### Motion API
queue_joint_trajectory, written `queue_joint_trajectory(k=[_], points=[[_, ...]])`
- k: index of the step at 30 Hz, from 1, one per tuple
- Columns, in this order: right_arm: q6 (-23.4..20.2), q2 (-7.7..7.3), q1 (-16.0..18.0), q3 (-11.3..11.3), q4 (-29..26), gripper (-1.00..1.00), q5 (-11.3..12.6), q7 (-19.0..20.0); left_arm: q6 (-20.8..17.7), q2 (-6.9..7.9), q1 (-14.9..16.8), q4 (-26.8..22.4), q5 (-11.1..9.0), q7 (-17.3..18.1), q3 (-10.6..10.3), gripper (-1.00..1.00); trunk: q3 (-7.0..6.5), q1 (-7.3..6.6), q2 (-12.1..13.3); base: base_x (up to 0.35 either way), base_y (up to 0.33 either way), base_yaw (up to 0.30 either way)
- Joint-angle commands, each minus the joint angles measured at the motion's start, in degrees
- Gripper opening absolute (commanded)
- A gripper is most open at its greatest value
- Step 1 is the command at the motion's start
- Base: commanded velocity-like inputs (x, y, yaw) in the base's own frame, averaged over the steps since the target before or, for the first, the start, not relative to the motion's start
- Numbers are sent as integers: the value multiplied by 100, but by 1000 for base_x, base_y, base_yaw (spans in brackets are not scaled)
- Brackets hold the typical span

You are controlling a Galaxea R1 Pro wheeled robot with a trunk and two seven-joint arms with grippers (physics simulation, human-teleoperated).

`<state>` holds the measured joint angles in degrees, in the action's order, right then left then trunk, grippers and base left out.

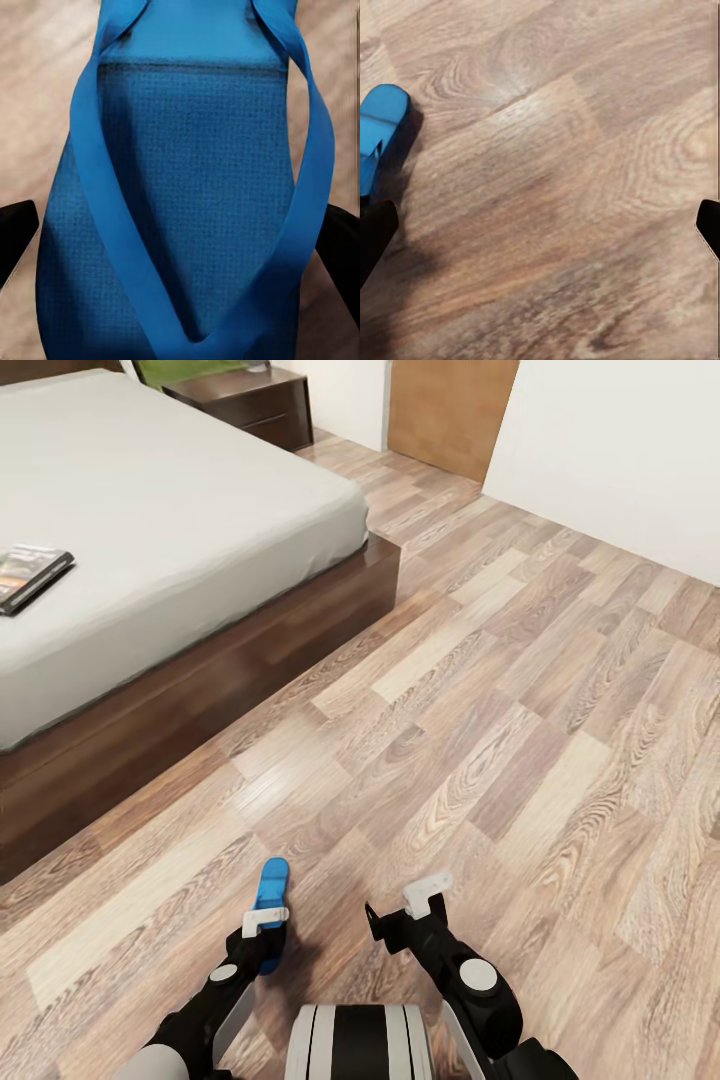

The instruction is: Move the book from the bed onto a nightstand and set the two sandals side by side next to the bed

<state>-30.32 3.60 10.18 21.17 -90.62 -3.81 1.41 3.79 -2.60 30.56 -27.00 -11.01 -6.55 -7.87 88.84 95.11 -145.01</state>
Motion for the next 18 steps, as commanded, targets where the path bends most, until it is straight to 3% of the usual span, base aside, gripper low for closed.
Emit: queue_joint_trajectory(k=[1,18], points=[[-32,1,2,1,-7,100,-40,15,24,5,3,5,-59,-48,-48,-100,-20,-3,0,0,0,0],[-28,1,2,1,-8,100,-32,18,25,5,3,19,-59,-47,-48,-100,-396,-47,23,0,0,0]])
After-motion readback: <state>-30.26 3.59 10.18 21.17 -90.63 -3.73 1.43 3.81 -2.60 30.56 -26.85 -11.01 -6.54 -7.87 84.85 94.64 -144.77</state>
